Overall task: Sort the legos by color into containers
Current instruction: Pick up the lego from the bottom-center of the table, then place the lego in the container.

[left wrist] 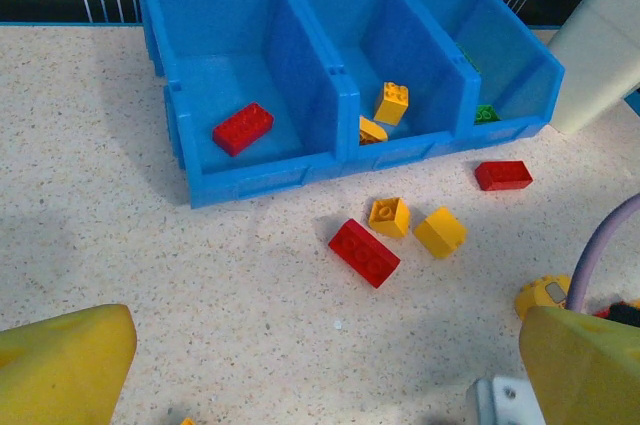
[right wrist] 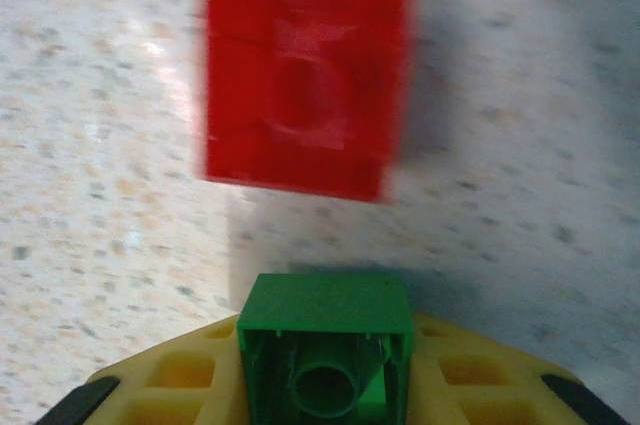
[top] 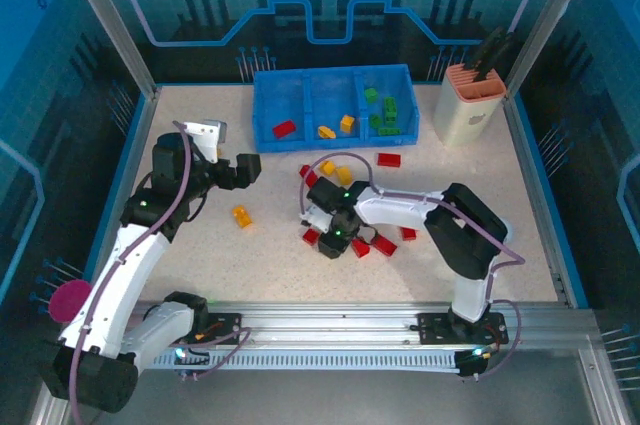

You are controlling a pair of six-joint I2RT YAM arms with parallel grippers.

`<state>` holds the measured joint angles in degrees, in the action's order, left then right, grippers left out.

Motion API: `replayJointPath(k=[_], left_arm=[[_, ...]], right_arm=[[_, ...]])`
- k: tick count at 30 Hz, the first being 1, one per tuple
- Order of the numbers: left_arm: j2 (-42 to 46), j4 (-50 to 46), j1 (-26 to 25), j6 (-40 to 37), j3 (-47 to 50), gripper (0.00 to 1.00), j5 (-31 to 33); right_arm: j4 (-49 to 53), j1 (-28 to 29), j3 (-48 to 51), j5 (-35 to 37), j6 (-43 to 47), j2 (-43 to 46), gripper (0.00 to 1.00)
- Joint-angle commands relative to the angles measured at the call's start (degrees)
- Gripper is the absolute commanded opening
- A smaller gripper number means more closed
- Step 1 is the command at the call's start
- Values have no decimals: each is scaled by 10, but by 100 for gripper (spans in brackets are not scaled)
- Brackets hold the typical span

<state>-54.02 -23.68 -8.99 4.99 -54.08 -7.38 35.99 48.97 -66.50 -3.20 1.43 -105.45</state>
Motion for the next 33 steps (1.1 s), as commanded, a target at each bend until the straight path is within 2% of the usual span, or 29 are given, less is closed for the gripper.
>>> replayJointPath(k=[1,8,12,15,21,27,33], left_arm=[[1,8,5,0,3,100,-4],[4,6,5,-3,3,99,1],[0,6,5,-3,1,99,1],[-5,4,5,-3,-1,99,-1],[-9,-1,6,-8,-6,99,12],[-20,-16,6,-15,-17,99,17],[-29,-22,6,-18,-23,99,21]], right_arm=[[6,-54,0,-8,-25,45,30],[24,-193,-84,32,-23,90,28],[17,-258,-160,99,-15,60,28],[-8,-291,-219,122,-14,15,28],[-38,-335,-344,124,-10,-109,28],[-5,-358,-481,126,-4,-239,29],[16,-364,-562,115,-16,-304,36]])
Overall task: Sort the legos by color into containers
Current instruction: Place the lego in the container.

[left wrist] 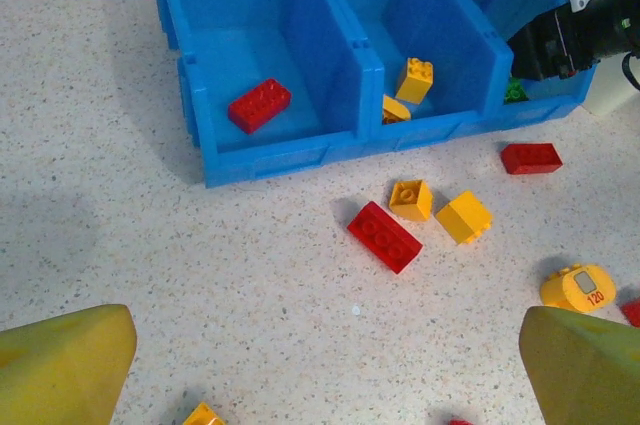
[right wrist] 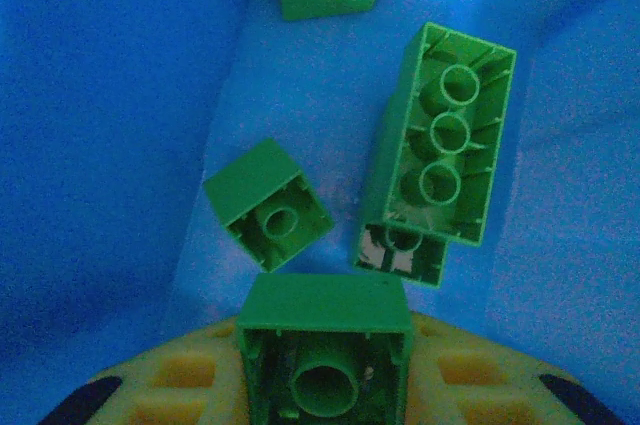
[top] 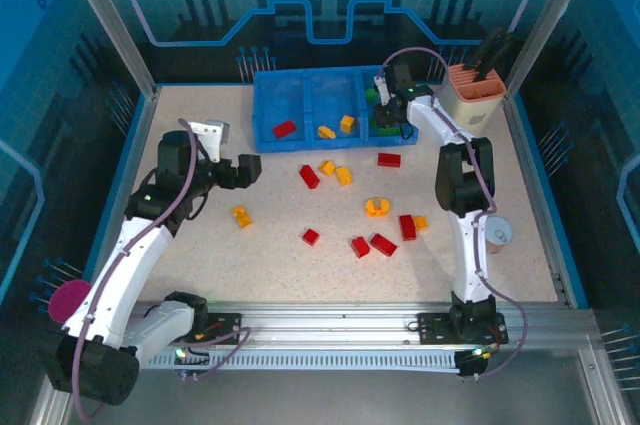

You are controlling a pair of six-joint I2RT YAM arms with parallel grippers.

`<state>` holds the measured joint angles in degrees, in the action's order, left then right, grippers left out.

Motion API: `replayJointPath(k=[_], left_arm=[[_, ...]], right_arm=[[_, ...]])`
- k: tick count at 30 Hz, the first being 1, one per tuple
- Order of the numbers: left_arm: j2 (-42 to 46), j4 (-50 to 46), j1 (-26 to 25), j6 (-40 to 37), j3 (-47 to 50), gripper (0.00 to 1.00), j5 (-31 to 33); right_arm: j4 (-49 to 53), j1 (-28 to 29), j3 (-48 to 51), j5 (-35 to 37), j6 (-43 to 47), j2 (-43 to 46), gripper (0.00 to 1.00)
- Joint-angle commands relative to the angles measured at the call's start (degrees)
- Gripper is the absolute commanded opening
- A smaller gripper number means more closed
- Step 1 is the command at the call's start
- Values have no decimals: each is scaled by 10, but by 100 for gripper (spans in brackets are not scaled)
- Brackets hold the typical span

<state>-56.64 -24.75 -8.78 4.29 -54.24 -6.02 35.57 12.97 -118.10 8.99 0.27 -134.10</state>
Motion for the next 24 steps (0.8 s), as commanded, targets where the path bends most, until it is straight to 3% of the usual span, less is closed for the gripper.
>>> replayJointPath(k=[1,4,8,16,24], left_arm=[[-3,-10,4,-11,-20,99,8],[-7,-12,4,-12,-22,99,7],[-8,-8,4,-11,-23,99,4],[-8,20,5,8,-5,99,-28],[12,28,6,24,6,100,-37]], right_arm=[[24,-4,-55,-9,-6,-23,37],[35,-4,-74,-8,-9,-31,48],[-2,-1,-15,-13,-22,24,64],[-65,15,182,-64,-70,210,71],[3,61,382,-37,-185,376,88]])
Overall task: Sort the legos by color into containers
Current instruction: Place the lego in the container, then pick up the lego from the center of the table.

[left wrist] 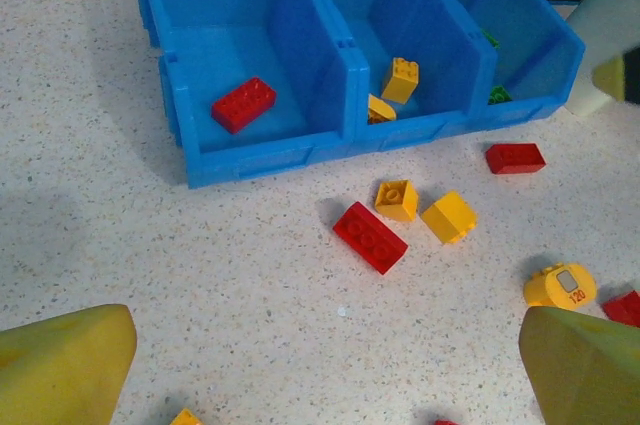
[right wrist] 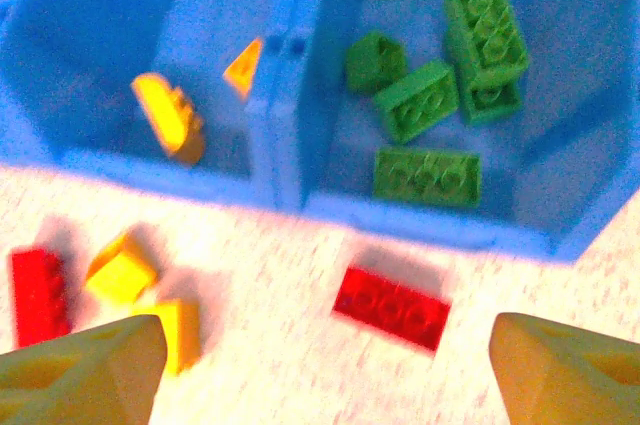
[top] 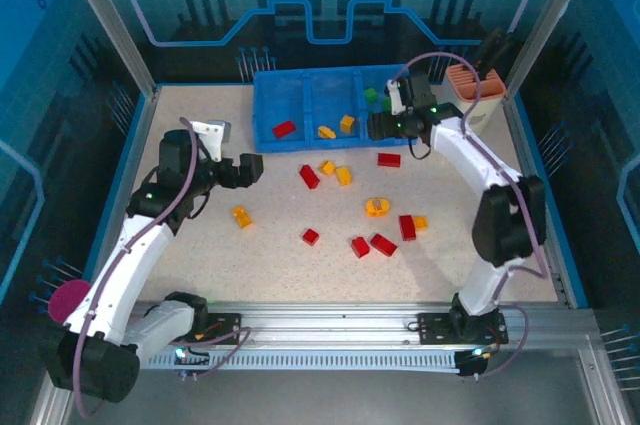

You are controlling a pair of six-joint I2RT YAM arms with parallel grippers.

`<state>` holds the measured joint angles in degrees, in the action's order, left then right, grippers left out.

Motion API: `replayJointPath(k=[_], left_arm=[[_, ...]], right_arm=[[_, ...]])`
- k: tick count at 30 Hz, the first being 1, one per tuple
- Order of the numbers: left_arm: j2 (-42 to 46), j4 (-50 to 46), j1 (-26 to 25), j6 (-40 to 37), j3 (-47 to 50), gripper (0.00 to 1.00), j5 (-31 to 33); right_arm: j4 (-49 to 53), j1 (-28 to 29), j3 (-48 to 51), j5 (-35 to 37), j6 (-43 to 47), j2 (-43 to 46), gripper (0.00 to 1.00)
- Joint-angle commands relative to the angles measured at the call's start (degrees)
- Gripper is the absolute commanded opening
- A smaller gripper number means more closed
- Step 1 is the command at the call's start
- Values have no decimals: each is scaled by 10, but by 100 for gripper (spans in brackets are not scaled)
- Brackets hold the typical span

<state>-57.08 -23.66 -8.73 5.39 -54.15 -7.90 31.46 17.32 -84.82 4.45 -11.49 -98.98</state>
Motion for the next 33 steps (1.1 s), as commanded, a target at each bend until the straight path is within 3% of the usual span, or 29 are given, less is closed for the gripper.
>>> replayJointPath(k=[1,4,11,18,33], left_arm=[[18,20,6,17,7,99,-21],[19,21,6,21,6,99,-32],[22,22,5,27,8,99,-35],[21,21,6,28,9,100,-36],[13,19,6,22,10,99,-29]], right_arm=[[54,25,74,6,-85,41,90],[56,57,150,19,-132,91,100],[44,108,255,30,-209,136,100],[5,132,275,37,-214,94,100],[0,133,223,74,-172,-36,98]])
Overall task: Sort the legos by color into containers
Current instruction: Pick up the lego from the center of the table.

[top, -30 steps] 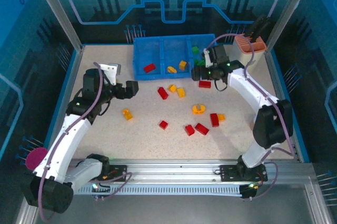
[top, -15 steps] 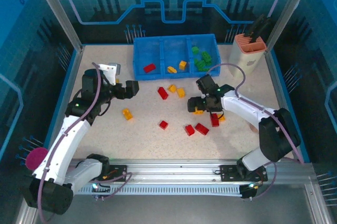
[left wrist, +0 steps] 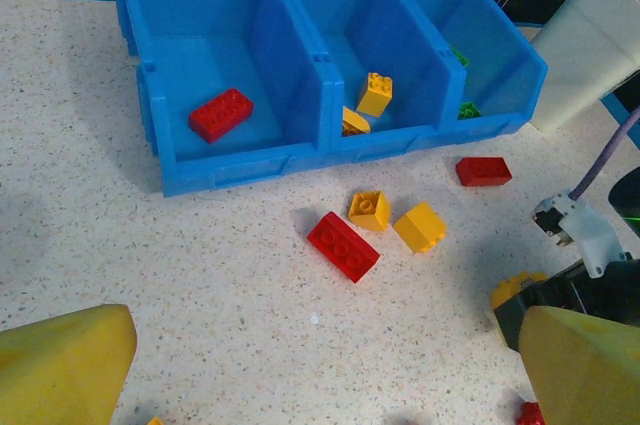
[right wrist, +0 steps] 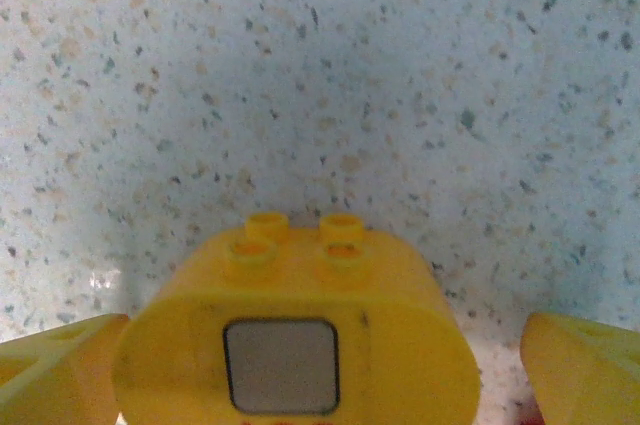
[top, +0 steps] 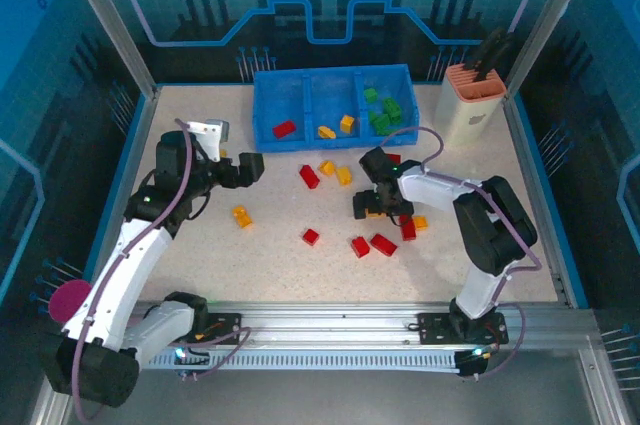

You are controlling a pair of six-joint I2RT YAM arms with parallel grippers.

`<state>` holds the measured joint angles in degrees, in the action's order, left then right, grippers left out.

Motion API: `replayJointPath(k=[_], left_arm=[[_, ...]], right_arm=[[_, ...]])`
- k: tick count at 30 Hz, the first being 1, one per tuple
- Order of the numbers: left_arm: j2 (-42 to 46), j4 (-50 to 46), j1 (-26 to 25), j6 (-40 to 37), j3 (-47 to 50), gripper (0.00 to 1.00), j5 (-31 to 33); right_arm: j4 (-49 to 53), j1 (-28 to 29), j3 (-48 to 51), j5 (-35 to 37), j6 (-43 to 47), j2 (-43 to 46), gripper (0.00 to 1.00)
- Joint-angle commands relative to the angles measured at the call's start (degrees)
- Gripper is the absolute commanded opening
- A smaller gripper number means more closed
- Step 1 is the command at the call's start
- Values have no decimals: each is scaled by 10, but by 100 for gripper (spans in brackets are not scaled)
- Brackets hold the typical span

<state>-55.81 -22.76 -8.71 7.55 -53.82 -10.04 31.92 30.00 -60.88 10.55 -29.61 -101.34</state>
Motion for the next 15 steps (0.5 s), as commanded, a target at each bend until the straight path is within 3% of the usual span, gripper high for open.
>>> replayJointPath(k=[1,9,15], left_arm=[[-1,9,5,1,6,99,-8],[-2,9,5,-2,7,99,-5],[3,11,6,-4,9,100,-4]], right_arm=[[-8,5,-17,12,11,-16,97],[-3,5,-32,15,23,-42,77],[10,3,-37,19,38,-42,54]])
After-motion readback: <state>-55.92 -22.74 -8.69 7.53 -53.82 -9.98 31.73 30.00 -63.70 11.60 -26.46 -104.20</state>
